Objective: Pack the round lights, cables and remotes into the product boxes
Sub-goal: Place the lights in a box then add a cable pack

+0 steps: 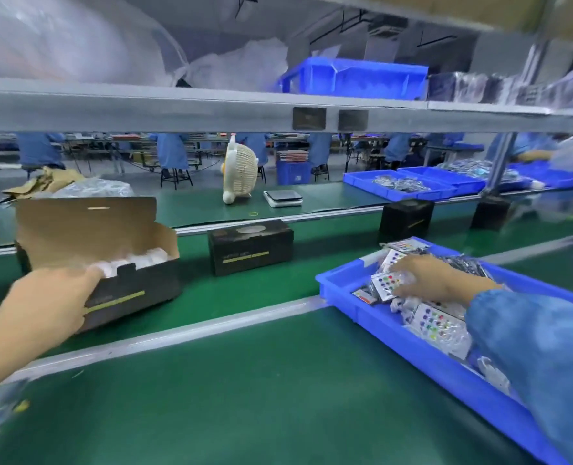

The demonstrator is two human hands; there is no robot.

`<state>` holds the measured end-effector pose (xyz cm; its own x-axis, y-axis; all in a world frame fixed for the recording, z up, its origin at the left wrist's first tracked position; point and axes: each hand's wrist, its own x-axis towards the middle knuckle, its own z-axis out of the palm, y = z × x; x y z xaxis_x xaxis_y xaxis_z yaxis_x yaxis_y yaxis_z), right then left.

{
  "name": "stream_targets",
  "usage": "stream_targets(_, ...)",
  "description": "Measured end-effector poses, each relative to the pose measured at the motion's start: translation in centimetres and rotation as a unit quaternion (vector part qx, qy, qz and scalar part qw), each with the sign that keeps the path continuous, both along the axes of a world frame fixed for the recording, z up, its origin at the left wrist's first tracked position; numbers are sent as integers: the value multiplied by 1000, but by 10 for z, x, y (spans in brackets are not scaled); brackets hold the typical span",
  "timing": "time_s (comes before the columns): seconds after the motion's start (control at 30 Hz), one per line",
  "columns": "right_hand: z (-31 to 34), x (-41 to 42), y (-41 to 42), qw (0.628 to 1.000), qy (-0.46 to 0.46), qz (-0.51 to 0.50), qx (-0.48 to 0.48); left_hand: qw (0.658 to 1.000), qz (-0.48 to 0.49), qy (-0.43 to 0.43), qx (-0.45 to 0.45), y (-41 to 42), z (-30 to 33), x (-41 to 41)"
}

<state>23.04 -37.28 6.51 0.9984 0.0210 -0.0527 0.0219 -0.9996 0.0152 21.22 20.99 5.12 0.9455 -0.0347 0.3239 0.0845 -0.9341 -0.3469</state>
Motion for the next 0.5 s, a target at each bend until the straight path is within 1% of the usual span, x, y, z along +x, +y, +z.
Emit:
stream_targets(0.03, 0, 4, -4, 1000, -17, 3, 5, 999, -37, 6, -8, -2, 1, -14)
stream_targets(0.07, 1, 7, -4, 1000, -31, 5, -2, 997, -67, 1, -36, -6, -1, -30)
stream_targets(0.1, 3, 9, -3, 999, -49, 5, -4, 993, -85, -15, -75, -13, -5, -48)
stream_targets(0.13, 3, 9, -2, 997, -71, 7, -5, 990, -91, -12, -106, -25, -9, -71)
stream_targets(0.17, 2, 9, 1, 995, -99, 16, -12, 987, -112, -18, -110, -38, -14, -93)
stream_targets(0.2, -1, 7, 6, 992, -122, 31, -27, 983, -151, -36, -98, -51, -19, -111)
stream_targets(0.27, -4, 1, 10, 984, -133, 74, -92, 971, -211, -66, -93, -80, -20, -142)
stream_targets(0.33, 2, -10, 15, 971, -138, 95, -169, 968, -227, -85, -66, -99, -14, -164)
stream_targets(0.4, 20, -24, 20, 956, -186, 99, -204, 973, -211, -89, -30, -109, -8, -177)
stream_targets(0.43, 33, -33, 26, 951, -229, 103, -182, 975, -207, -82, -27, -112, -6, -180)
stream_targets(0.47, 47, -43, 33, 946, -288, 114, -99, 976, -205, -67, -35, -115, -6, -181)
stream_targets(0.5, 61, -55, 45, 931, -338, 136, 39, 975, -209, -56, -50, -118, -6, -181)
